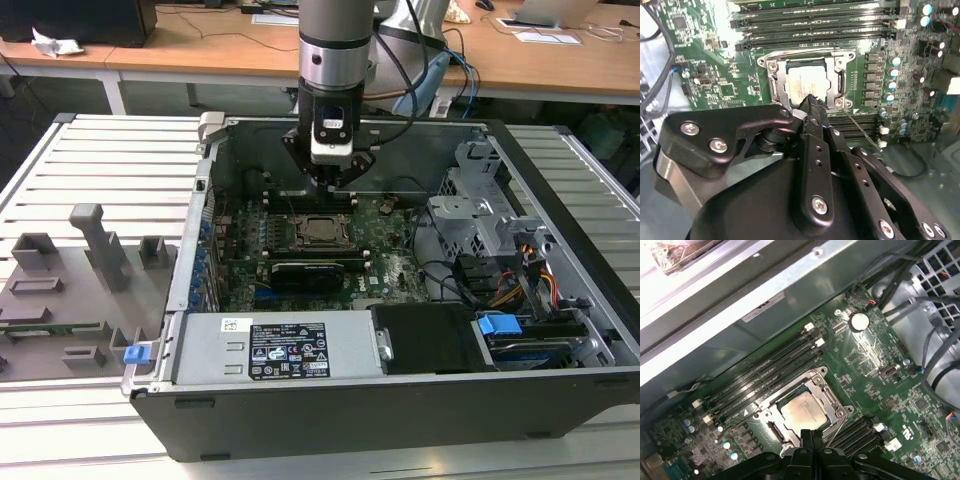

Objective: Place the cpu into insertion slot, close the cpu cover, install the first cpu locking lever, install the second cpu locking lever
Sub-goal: 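Install the first cpu locking lever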

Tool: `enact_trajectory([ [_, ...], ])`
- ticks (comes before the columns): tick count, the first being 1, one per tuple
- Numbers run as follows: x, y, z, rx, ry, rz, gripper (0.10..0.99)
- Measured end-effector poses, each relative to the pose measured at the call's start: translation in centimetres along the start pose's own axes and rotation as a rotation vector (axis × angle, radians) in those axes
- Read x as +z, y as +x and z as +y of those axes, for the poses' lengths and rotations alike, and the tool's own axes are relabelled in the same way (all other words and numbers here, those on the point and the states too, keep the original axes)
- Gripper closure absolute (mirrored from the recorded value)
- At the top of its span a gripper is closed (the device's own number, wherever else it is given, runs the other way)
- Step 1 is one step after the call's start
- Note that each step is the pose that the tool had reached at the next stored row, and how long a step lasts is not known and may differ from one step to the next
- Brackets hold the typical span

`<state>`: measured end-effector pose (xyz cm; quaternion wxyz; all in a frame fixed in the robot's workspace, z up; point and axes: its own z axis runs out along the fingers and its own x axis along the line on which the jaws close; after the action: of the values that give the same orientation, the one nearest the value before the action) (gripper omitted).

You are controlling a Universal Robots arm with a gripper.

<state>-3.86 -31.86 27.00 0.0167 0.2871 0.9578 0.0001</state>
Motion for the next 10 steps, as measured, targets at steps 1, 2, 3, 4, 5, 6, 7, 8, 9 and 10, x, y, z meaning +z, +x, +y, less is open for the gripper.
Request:
enact_trajectory([
  [1, 0.02, 0.00, 0.00, -0.032, -0.001, 0.0003, 0.980],
  [2, 0.03, 0.00, 0.00, -0.050, -0.001, 0.0005, 0.980],
  [3, 0.04, 0.00, -0.01, -0.069, -0.002, 0.0007, 0.980],
  [4, 0.07, 0.00, 0.00, -0.117, -0.004, 0.0011, 0.980],
  [5, 0.08, 0.00, 0.00, -0.130, -0.004, 0.0012, 0.980],
  [6, 0.08, 0.00, 0.00, -0.146, -0.005, 0.0014, 0.980],
  [7, 0.09, 0.00, 0.00, -0.163, -0.005, 0.0016, 0.980],
  [8, 0.10, 0.00, 0.00, -0.180, -0.006, 0.0018, 0.980],
  [9, 0.11, 0.00, 0.00, -0.204, -0.006, 0.0020, 0.980],
  [10, 0.12, 0.00, 0.00, -0.224, -0.007, 0.0022, 0.980],
])
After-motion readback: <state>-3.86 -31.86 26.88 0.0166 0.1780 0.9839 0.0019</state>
